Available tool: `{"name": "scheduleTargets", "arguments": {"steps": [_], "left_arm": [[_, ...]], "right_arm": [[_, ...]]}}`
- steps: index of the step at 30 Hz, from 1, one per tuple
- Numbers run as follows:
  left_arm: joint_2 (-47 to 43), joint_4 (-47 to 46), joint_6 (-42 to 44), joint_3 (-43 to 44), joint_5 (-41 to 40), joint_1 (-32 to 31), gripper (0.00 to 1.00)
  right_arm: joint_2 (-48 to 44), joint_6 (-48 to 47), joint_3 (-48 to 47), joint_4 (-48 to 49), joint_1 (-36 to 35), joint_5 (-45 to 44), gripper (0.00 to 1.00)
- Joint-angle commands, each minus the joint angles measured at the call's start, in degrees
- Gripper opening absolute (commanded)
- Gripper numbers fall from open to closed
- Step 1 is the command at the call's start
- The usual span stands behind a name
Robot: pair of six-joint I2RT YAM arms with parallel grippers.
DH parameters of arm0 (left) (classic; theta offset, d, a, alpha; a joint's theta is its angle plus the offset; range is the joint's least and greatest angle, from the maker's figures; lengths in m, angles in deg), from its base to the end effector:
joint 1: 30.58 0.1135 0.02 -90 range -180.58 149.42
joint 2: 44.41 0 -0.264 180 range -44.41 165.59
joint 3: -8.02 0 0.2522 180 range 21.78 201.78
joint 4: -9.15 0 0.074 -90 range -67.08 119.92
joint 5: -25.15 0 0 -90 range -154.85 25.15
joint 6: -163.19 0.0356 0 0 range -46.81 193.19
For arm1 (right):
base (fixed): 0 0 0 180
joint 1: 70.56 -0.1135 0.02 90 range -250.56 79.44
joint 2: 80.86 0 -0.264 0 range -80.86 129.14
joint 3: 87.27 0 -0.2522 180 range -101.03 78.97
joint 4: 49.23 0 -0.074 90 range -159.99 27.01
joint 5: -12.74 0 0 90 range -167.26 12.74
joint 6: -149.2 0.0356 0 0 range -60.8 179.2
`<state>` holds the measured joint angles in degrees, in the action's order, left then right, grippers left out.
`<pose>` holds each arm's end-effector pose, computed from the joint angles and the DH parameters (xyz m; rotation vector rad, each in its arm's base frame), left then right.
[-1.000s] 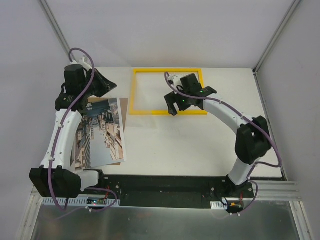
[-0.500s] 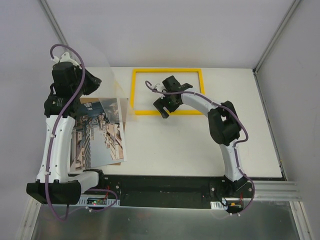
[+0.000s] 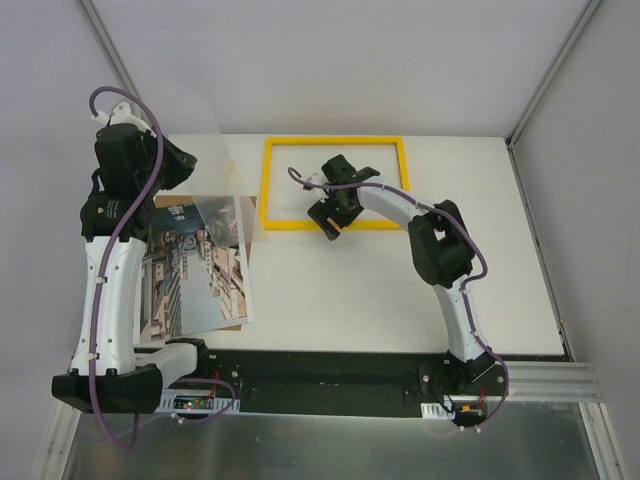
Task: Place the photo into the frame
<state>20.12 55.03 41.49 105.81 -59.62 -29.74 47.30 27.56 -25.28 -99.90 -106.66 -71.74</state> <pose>0.2242 0.0000 0.4662 -0.4443 1.7592 -0.4662 0.3896 0.2884 0.1811 -1.4945 2.1673 0.1535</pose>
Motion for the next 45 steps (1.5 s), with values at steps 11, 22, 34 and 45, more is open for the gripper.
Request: {"name": "scheduleTargets", "arguments": {"steps": [11, 22, 34, 45], "left_arm": [[-2.8, -1.8, 0.9, 0.6, -0.9, 0.7, 0.00], [-3.9, -1.9, 0.1, -1.3, -0.5, 0.7, 0.00], [-4.0, -2.1, -0.5, -3.1, -0.7, 0.7, 0.00], [-3.8, -2.6, -0.4, -4.1, -0.6, 0.7, 0.00]], "right_arm": [[-4.2, 2.9, 7.8, 0.0, -1.3, -3.7, 0.59], [-11.9, 13.5, 20.5, 2.8, -2.2, -9.6, 0.47], [-12.1, 26.7, 22.3, 0.2, -4.9, -12.4, 0.40], [-8.5, 35.4, 18.0, -0.2, -6.9, -12.0, 0.39]]}}
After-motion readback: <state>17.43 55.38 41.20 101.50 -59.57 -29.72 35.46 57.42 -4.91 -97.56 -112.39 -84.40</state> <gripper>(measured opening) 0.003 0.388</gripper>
